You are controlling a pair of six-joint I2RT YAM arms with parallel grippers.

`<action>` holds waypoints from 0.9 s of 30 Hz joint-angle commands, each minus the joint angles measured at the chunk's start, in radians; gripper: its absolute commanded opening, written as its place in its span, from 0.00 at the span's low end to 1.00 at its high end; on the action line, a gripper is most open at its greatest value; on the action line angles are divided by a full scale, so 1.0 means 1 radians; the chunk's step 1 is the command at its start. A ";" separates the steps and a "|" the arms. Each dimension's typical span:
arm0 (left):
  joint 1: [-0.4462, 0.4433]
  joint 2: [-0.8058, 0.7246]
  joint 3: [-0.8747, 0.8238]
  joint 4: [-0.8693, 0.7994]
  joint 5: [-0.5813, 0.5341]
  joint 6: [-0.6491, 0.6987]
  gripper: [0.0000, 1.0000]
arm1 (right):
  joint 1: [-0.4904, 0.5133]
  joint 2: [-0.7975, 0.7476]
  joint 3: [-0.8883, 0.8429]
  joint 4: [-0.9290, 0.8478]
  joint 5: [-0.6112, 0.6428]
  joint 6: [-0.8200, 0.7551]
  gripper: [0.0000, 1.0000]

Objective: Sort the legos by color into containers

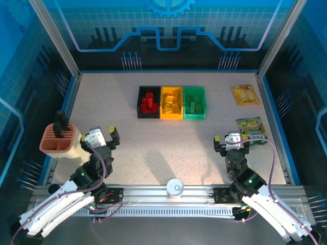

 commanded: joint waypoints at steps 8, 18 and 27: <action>0.038 -0.104 -0.192 0.186 -0.006 0.184 0.99 | -0.030 -0.007 -0.044 0.134 0.024 -0.007 1.00; 0.171 -0.074 -0.216 0.258 0.132 0.164 0.99 | -0.266 0.057 -0.148 0.433 -0.152 0.070 1.00; 0.464 0.189 -0.249 0.542 0.392 0.034 0.99 | -0.558 0.575 -0.150 0.876 -0.337 0.282 1.00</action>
